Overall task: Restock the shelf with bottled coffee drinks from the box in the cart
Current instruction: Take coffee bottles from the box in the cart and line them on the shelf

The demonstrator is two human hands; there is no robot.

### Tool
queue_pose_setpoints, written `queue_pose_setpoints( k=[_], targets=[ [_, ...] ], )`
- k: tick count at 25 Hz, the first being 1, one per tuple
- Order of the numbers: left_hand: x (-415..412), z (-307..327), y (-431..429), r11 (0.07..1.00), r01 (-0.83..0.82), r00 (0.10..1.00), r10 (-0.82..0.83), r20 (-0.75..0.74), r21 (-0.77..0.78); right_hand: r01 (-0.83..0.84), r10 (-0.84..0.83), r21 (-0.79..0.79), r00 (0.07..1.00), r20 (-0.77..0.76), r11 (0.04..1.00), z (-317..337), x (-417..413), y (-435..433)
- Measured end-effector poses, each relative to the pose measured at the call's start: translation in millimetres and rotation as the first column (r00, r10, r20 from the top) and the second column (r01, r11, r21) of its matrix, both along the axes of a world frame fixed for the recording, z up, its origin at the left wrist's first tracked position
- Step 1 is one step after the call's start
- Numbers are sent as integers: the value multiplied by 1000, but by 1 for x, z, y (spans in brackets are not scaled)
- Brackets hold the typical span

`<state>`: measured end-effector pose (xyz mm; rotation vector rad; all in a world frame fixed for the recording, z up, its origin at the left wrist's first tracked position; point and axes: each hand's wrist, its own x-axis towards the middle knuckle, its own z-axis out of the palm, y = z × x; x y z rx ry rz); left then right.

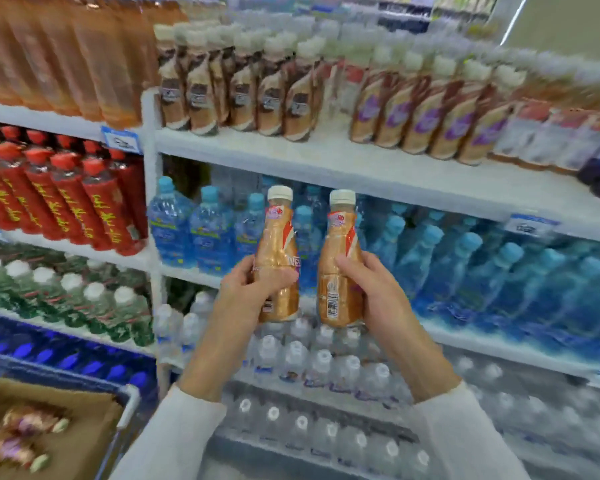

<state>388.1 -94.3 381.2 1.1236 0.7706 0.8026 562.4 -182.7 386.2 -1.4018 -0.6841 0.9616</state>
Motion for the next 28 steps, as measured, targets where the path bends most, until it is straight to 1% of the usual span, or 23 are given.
queue_pose_setpoints(
  k=[5,9,11,13,15,17,19,22,26,28],
  targets=[
    [127,17,-31,995,95,995,-95,17,13,134,-134,38,991,-1,990,18,116,-47],
    [195,36,-40,989,143,988,-145,57,29,154,-155,65,988,3,986,38,184,-64],
    [223,51,-37,986,151,986,-156,53,77,156,-161,92,986,44,983,55,211,-61],
    [250,70,-24,983,123,990,-132,53,138,172,-186,148,979,88,974,75,234,-50],
    [275,91,-2,964,115,992,-123,19,239,192,-219,190,966,134,963,91,252,-31],
    [295,106,22,927,144,990,-137,-44,347,212,-257,240,950,176,947,100,265,-11],
    [311,113,43,898,168,985,-135,-110,405,227,-291,263,927,238,938,100,274,6],
    [323,108,63,878,189,977,-125,-171,440,222,-293,253,910,294,942,89,283,22],
    [328,93,78,848,210,971,-124,-203,486,225,-289,228,908,304,947,77,287,34],
    [327,86,81,832,225,968,-130,-215,507,188,-247,196,907,341,962,76,291,33]
  ],
)
